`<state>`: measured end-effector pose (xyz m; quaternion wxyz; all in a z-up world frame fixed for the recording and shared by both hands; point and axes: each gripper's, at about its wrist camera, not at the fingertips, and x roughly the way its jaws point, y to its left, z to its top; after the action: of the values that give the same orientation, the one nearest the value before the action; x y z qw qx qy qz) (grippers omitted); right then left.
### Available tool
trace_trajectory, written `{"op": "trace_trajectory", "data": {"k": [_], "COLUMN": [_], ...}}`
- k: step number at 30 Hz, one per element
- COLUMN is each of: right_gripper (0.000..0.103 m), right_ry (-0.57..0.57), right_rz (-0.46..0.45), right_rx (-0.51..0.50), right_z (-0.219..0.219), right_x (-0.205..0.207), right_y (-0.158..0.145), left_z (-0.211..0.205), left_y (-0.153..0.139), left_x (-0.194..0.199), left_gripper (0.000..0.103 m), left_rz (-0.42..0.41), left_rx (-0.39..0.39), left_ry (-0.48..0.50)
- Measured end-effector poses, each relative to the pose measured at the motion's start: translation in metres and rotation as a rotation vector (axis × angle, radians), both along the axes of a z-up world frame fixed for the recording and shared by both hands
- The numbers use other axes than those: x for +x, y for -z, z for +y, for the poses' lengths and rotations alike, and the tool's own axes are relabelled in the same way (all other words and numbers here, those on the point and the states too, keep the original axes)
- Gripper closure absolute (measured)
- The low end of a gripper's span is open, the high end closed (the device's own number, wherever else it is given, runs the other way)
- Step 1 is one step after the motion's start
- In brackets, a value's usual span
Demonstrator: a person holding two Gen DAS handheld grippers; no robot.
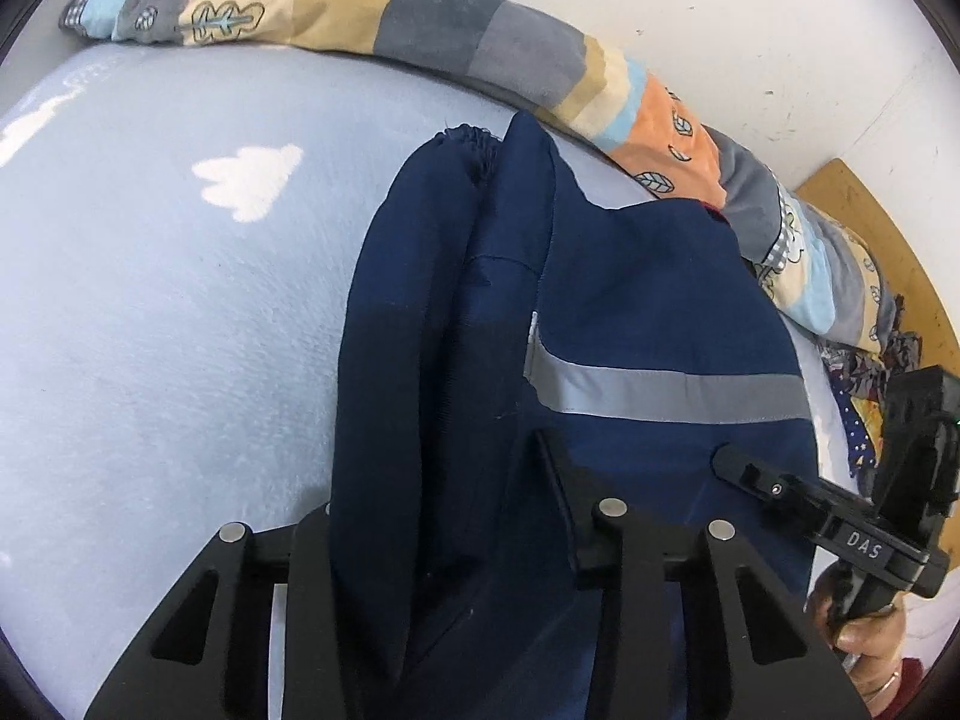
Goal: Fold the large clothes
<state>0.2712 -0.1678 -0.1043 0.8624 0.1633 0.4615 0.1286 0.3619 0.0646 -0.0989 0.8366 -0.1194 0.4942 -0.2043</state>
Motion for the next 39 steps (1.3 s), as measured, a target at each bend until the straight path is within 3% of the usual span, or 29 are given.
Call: {"op": "trace_trajectory", "data": {"k": [11,18,28,39], "right_gripper": [0.068,0.069,0.069,0.069], "right_ry": [-0.010,-0.019,-0.011,0.052], "right_rz": [-0.038,-0.058,-0.067,-0.059], "right_rx": [-0.005,-0.029,-0.063,-0.087], "right_z": [0.001,-0.002,-0.029,-0.064], "right_x": [-0.018,-0.033,-0.129,-0.246], "right_y": [-0.021,-0.034,-0.052,-0.040], "left_z": [-0.021,-0.034,-0.066,-0.098], "left_y": [-0.031,-0.043,-0.061,-0.056], "left_x": [-0.021,-0.044,-0.140,-0.247], "left_gripper": [0.069,0.072,0.073,0.073], "left_rz": [-0.057,-0.046,-0.048,-0.118], "left_rx": [0.037,0.032,0.009,0.027], "left_ry": [0.051,0.103,0.155,0.181]}}
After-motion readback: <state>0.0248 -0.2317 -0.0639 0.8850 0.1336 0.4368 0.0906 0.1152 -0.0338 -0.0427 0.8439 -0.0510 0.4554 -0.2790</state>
